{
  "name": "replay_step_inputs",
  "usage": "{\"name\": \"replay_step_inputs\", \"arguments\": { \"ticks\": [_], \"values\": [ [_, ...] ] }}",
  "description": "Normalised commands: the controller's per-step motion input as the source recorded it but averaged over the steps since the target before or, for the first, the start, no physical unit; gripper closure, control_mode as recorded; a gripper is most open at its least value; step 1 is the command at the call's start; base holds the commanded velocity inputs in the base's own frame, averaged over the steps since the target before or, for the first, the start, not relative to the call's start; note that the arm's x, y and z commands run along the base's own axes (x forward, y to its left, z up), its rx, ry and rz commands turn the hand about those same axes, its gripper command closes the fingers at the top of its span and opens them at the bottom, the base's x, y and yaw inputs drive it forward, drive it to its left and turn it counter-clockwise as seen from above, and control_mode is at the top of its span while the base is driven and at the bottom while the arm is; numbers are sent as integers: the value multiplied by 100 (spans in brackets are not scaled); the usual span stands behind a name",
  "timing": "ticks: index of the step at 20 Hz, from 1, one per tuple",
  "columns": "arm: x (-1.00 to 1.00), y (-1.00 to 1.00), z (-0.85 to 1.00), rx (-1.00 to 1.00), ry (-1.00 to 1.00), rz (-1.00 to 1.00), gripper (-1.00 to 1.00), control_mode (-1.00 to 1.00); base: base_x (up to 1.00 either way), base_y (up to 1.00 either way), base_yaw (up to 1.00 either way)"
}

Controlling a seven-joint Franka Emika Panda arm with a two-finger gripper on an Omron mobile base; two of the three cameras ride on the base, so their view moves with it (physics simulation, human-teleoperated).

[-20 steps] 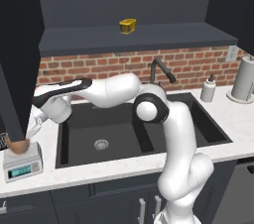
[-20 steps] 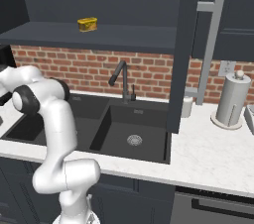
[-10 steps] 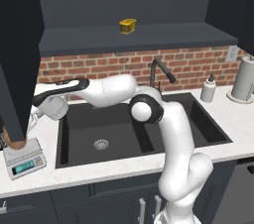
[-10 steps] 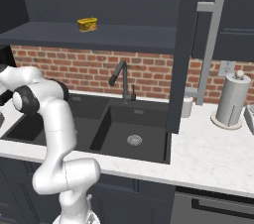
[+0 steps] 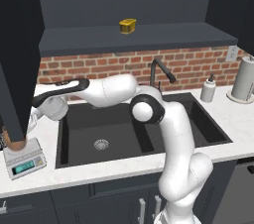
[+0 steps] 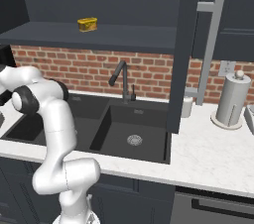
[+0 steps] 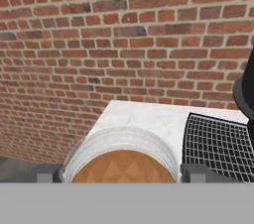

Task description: Pick the honey bottle and place it on the digital scale for weighing, and close the cabinet.

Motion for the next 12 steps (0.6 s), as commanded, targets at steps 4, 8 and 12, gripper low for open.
{"name": "replay_step_inputs", "arguments": {
  "ticks": [4,8,12],
  "values": [
    [-18,-10,0,0,-5,0,100,-100,0,0,0],
    [0,-27,0,2,-3,0,100,-100,0,0,0],
    [0,-31,0,4,-4,0,100,-100,0,0,0]
  ]
}}
